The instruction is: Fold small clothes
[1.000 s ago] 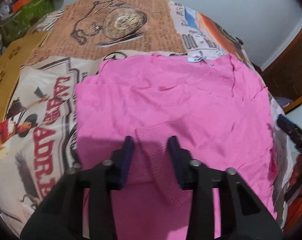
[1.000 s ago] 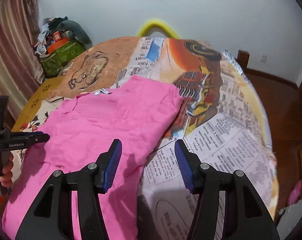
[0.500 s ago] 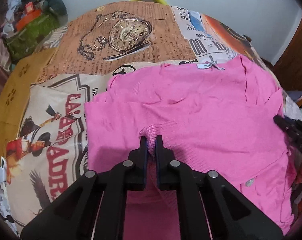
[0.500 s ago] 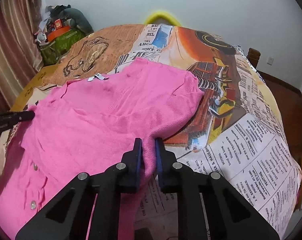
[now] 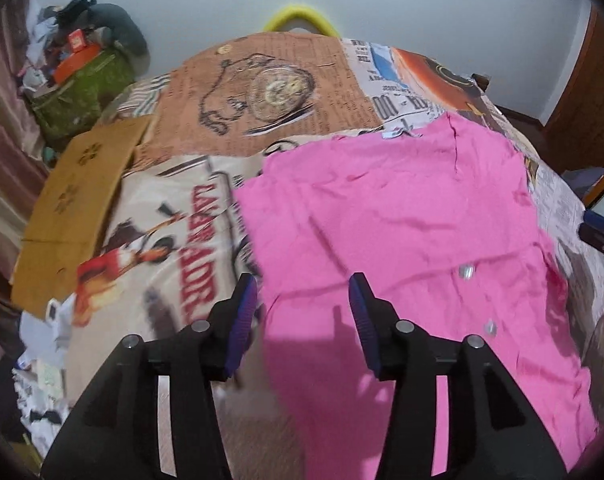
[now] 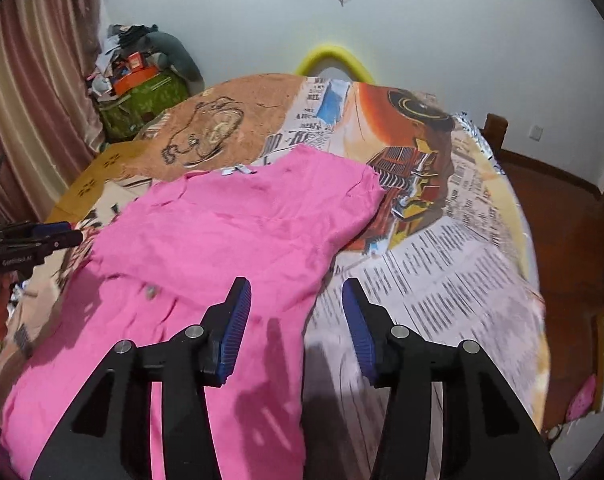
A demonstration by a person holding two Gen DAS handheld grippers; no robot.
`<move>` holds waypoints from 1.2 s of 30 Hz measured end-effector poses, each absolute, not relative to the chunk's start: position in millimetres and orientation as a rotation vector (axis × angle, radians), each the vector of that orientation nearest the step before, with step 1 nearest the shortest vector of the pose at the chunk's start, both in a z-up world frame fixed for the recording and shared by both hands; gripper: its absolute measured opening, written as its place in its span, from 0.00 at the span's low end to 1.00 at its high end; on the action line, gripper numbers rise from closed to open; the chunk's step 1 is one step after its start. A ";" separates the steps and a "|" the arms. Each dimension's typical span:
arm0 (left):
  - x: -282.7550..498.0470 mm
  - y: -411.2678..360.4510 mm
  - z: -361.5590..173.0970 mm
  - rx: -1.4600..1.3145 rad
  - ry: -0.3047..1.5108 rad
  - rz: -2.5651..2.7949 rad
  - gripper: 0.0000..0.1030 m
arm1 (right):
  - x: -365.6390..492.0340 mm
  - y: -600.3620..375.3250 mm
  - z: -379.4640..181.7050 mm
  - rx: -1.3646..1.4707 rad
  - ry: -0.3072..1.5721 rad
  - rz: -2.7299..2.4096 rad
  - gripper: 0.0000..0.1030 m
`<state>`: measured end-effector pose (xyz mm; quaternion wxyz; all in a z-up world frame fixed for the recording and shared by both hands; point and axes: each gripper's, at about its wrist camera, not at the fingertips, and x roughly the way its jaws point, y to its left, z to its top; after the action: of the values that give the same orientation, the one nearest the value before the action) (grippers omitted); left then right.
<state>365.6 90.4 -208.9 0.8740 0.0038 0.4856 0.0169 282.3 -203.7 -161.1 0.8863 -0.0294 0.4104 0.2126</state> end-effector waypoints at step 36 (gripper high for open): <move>326.6 110.7 -278.3 -0.012 1.202 0.110 0.06 | 226.2 -173.4 -231.5 -0.173 1.055 0.524 0.06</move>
<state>326.6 110.7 -278.3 0.8233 -0.0054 0.5652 0.0515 226.2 -173.4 -231.5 0.8280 -0.0813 0.4967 0.2470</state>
